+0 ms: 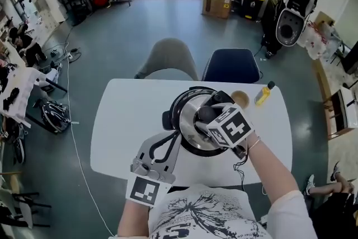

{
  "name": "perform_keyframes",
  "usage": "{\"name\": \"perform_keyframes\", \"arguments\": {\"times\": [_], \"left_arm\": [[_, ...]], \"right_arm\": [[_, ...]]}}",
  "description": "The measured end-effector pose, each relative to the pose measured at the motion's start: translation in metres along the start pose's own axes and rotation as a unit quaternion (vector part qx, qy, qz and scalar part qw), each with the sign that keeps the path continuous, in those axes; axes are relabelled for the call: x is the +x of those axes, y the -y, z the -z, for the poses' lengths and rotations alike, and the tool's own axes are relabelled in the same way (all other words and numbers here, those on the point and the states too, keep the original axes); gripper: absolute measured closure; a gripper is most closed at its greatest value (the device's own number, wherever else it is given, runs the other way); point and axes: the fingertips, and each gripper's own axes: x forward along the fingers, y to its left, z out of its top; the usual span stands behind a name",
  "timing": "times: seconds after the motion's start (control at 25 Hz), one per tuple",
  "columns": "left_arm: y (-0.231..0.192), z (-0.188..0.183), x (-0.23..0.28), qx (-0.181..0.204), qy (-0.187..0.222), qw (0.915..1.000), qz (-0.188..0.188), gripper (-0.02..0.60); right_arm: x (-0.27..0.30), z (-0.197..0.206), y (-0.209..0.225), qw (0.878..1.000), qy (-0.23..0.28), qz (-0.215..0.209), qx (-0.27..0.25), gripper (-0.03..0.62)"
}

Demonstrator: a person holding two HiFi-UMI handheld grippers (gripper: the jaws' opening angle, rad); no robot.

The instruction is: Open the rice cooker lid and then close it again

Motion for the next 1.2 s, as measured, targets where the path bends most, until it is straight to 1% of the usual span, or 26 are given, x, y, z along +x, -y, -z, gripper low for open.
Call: {"name": "perform_keyframes", "arguments": {"times": [0.04,0.08,0.16,0.2,0.32,0.36,0.48,0.6,0.8,1.0,1.12,1.2], "left_arm": [[-0.007,0.005,0.003,0.018,-0.009,0.9998,0.009,0.568],[-0.015,0.01,0.007,0.019,-0.009,0.9997,0.011,0.568],[-0.031,0.018,0.013,-0.003,-0.001,1.0,0.006,0.568],[-0.039,0.022,0.015,0.001,-0.004,0.9999,0.01,0.568],[-0.061,0.033,0.022,0.035,-0.026,0.9985,0.032,0.568],[-0.066,0.034,0.025,0.041,-0.031,0.998,0.038,0.568],[-0.079,0.041,0.033,0.042,-0.037,0.9973,0.047,0.568],[-0.088,0.046,0.041,0.039,-0.035,0.9975,0.047,0.568],[-0.091,0.042,0.044,0.037,-0.029,0.9979,0.044,0.568],[-0.071,0.035,0.049,0.043,-0.028,0.9974,0.051,0.568],[-0.068,0.033,0.044,0.047,-0.027,0.9974,0.049,0.568],[-0.068,0.033,0.039,0.047,-0.025,0.9975,0.047,0.568]], "right_arm": [[0.008,-0.004,0.003,1.0,-0.003,0.002,0.001,0.299],[0.015,-0.007,0.006,1.0,-0.007,0.004,0.002,0.299],[0.031,-0.013,0.011,1.0,-0.013,0.005,0.005,0.299],[0.037,-0.017,0.013,1.0,-0.016,0.006,0.007,0.299],[0.053,-0.03,0.019,0.999,-0.028,0.012,0.011,0.299],[0.058,-0.033,0.022,0.999,-0.031,0.014,0.011,0.299],[0.072,-0.038,0.028,0.999,-0.04,0.015,0.016,0.299],[0.08,-0.04,0.035,0.999,-0.042,0.016,0.021,0.298],[0.079,-0.038,0.035,0.998,-0.05,0.015,0.024,0.298],[0.069,-0.026,0.039,0.998,-0.047,0.02,0.032,0.293],[0.069,-0.026,0.037,0.998,-0.039,0.022,0.041,0.281],[0.07,-0.026,0.036,0.998,-0.03,0.03,0.039,0.258]]}}
